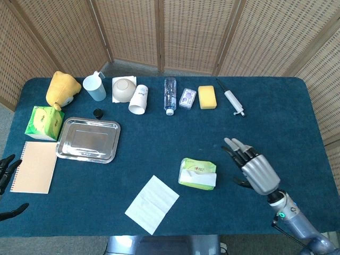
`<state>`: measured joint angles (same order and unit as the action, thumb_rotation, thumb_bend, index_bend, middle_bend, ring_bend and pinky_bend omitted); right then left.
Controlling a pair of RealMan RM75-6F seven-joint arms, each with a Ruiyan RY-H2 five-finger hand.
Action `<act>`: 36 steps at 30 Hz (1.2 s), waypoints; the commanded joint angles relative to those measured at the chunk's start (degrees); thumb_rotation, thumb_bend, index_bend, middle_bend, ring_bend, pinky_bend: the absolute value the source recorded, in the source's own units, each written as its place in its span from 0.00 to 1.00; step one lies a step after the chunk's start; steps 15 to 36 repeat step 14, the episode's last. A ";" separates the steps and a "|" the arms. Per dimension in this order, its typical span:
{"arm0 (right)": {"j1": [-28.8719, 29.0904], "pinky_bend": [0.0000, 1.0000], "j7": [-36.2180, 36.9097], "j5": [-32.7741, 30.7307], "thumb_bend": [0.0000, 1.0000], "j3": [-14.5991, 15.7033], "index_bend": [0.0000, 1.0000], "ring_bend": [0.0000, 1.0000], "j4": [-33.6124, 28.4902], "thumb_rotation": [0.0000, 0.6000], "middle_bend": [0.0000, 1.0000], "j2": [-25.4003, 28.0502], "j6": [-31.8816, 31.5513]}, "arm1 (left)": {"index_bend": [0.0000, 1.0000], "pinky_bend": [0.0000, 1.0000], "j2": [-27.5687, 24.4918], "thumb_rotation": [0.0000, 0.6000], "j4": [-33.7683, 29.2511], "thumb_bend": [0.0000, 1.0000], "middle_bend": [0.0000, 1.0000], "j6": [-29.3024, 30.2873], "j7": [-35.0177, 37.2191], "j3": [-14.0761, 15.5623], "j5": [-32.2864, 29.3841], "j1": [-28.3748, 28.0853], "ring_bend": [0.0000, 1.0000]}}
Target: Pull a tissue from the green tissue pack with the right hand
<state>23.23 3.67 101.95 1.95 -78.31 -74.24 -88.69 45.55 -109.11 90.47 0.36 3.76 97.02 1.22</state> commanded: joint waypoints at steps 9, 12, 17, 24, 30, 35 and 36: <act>-10.93 0.07 -1.18 -12.30 0.00 0.94 0.00 0.00 -5.57 0.86 0.00 4.48 -0.74 | 0.00 0.00 0.30 1.00 -0.03 0.00 0.00 -0.52 -1.19 -0.14 0.05 -0.32 0.00; -11.68 0.03 -4.24 -13.72 0.00 0.38 0.00 0.00 -8.26 0.84 0.00 4.96 -0.27 | 0.00 0.00 0.43 1.00 -0.10 0.00 0.00 -0.76 -1.57 -0.05 0.03 -0.35 0.00; -11.79 0.02 -5.67 -13.89 0.00 0.09 0.00 0.00 -9.04 0.84 0.00 5.29 0.12 | 0.00 0.00 0.47 1.00 -0.13 0.00 0.00 -0.82 -1.70 -0.05 0.00 -0.37 0.00; -11.79 0.02 -5.67 -13.89 0.00 0.09 0.00 0.00 -9.04 0.84 0.00 5.29 0.12 | 0.00 0.00 0.47 1.00 -0.13 0.00 0.00 -0.82 -1.70 -0.05 0.00 -0.37 0.00; -11.79 0.02 -5.67 -13.89 0.00 0.09 0.00 0.00 -9.04 0.84 0.00 5.29 0.12 | 0.00 0.00 0.47 1.00 -0.13 0.00 0.00 -0.82 -1.70 -0.05 0.00 -0.37 0.00; -11.79 0.02 -5.67 -13.89 0.00 0.09 0.00 0.00 -9.04 0.84 0.00 5.29 0.12 | 0.00 0.00 0.47 1.00 -0.13 0.00 0.00 -0.82 -1.70 -0.05 0.00 -0.37 0.00; -11.79 0.02 -5.67 -13.89 0.00 0.09 0.00 0.00 -9.04 0.84 0.00 5.29 0.12 | 0.00 0.00 0.47 1.00 -0.13 0.00 0.00 -0.82 -1.70 -0.05 0.00 -0.37 0.00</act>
